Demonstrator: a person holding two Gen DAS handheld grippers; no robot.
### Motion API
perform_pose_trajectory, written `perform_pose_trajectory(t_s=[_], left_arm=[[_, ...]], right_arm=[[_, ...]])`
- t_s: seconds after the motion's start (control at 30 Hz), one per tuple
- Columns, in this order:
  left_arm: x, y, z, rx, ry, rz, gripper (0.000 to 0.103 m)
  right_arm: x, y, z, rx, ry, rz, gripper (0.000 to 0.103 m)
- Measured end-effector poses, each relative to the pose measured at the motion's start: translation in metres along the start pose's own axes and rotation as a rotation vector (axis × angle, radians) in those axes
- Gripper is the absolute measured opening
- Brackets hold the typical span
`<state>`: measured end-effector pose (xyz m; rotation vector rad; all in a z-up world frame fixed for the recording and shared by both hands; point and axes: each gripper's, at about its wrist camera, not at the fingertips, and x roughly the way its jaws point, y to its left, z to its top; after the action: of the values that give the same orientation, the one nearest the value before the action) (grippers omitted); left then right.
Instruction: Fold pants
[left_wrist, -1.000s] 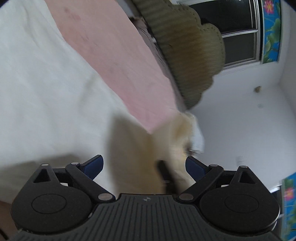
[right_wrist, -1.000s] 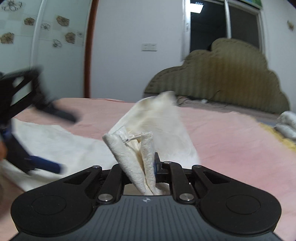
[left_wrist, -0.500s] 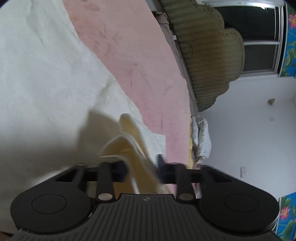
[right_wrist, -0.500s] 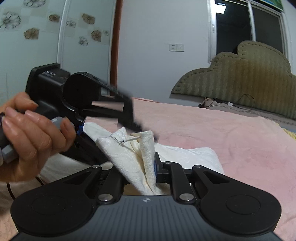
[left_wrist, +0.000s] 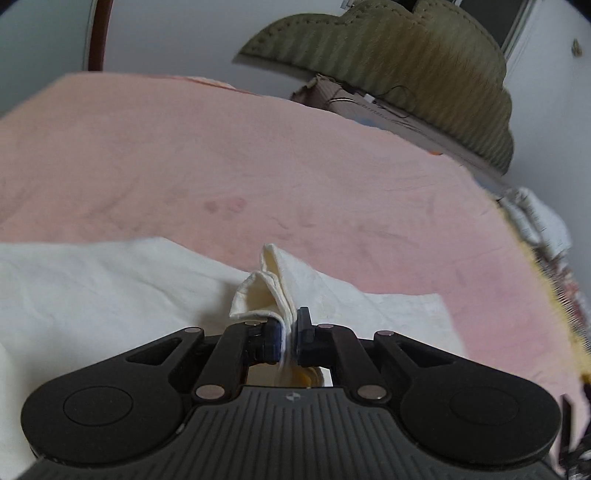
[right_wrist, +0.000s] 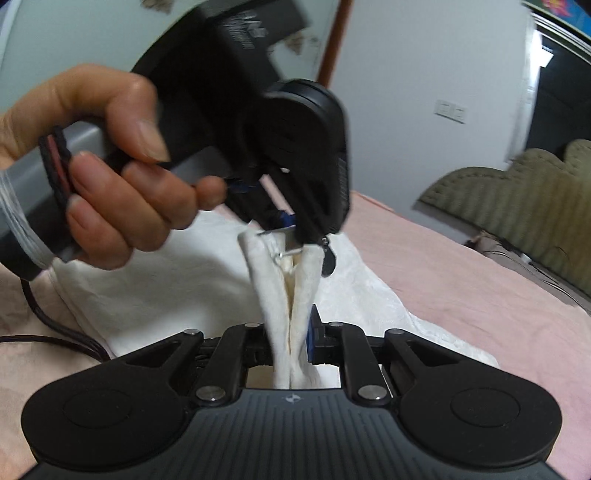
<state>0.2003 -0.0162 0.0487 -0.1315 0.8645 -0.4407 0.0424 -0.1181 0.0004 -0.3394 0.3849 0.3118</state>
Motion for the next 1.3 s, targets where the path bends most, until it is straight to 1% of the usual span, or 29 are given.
perform_pose_trajectory(t_s=[0.1, 0.17, 0.23, 0.27, 0.3, 0.33, 0.37, 0.4, 0.43, 0.5, 0.53, 0.6, 0.67, 0.73, 0.8, 0.83, 0.87, 0.9, 0.93, 0.97, 1.0, 1.03, 1.07, 1.13, 1.23, 1.3], left_arm=[[0.01, 0.012, -0.006, -0.003, 0.012, 0.007, 0.012], [0.018, 0.018, -0.012, -0.007, 0.021, 0.014, 0.016], [0.021, 0.022, -0.018, -0.012, 0.025, 0.036, 0.029], [0.019, 0.025, -0.02, -0.017, 0.027, 0.045, 0.036], [0.016, 0.025, -0.021, -0.019, 0.023, 0.057, 0.047], [0.011, 0.028, -0.022, -0.013, 0.005, 0.094, 0.051], [0.003, 0.03, -0.023, 0.004, -0.018, 0.14, 0.053], [-0.006, 0.032, -0.025, 0.025, -0.043, 0.189, 0.057], [-0.016, 0.036, -0.026, 0.047, -0.072, 0.245, 0.062], [-0.034, 0.045, -0.031, 0.072, -0.113, 0.341, 0.068], [-0.044, 0.049, -0.035, 0.075, -0.123, 0.379, 0.068], [-0.058, 0.057, -0.042, 0.082, -0.125, 0.414, 0.068], [-0.069, 0.061, -0.052, 0.105, -0.113, 0.44, 0.069], [-0.075, 0.061, -0.066, 0.159, -0.102, 0.466, 0.073], [-0.077, 0.06, -0.081, 0.244, -0.085, 0.502, 0.076], [-0.077, 0.058, -0.091, 0.3, -0.078, 0.525, 0.078], [-0.077, 0.056, -0.1, 0.357, -0.079, 0.546, 0.079], [-0.078, 0.054, -0.108, 0.412, -0.084, 0.566, 0.08], [-0.08, 0.052, -0.115, 0.46, -0.093, 0.588, 0.08], [-0.084, 0.052, -0.119, 0.477, -0.104, 0.602, 0.08], [-0.088, 0.052, -0.118, 0.465, -0.109, 0.605, 0.08], [-0.093, 0.054, -0.114, 0.429, -0.113, 0.591, 0.08], [-0.098, 0.056, -0.109, 0.372, -0.119, 0.558, 0.08], [-0.106, 0.062, -0.096, 0.239, -0.12, 0.456, 0.081], [-0.109, 0.069, -0.084, 0.055, -0.101, 0.303, 0.081], [-0.107, 0.072, -0.081, -0.027, -0.089, 0.232, 0.081]], right_arm=[[0.015, 0.015, -0.002, -0.055, 0.027, -0.004, 0.013], [0.023, 0.023, -0.006, -0.073, 0.046, -0.002, 0.013], [0.028, 0.029, -0.01, -0.078, 0.074, 0.009, 0.015], [0.029, 0.032, -0.011, -0.084, 0.084, 0.008, 0.019], [0.027, 0.034, -0.012, -0.094, 0.081, -0.009, 0.03], [0.024, 0.036, -0.012, -0.104, 0.078, -0.025, 0.037], [0.018, 0.037, -0.013, -0.11, 0.072, -0.029, 0.051], [0.012, 0.035, -0.013, -0.108, 0.061, -0.011, 0.06], [0.004, 0.033, -0.014, -0.099, 0.048, 0.028, 0.062], [-0.015, 0.03, -0.015, -0.066, 0.026, 0.131, 0.062], [-0.025, 0.027, -0.015, -0.047, 0.008, 0.186, 0.062], [-0.041, 0.021, -0.015, -0.007, -0.035, 0.25, 0.062], [-0.048, 0.011, -0.013, 0.048, -0.061, 0.244, 0.062], [-0.045, 0.001, -0.013, 0.106, -0.061, 0.204, 0.062], [-0.037, 0.0, -0.015, 0.16, -0.026, 0.141, 0.062], [-0.031, -0.003, -0.019, 0.182, 0.001, 0.123, 0.062], [-0.022, -0.007, -0.023, 0.194, 0.046, 0.116, 0.062], [-0.017, -0.006, -0.027, 0.189, 0.085, 0.11, 0.062], [-0.015, -0.003, -0.032, 0.176, 0.103, 0.1, 0.062], [-0.018, 0.001, -0.034, 0.167, 0.092, 0.097, 0.062], [-0.022, 0.005, -0.033, 0.162, 0.069, 0.104, 0.062], [-0.025, 0.009, -0.031, 0.152, 0.047, 0.113, 0.061], [-0.028, 0.014, -0.03, 0.129, 0.024, 0.115, 0.061], [-0.022, 0.021, -0.023, 0.053, 0.007, 0.086, 0.061], [-0.01, 0.039, -0.02, -0.09, 0.034, 0.038, 0.06], [-0.005, 0.049, -0.023, -0.152, 0.047, 0.027, 0.052]])
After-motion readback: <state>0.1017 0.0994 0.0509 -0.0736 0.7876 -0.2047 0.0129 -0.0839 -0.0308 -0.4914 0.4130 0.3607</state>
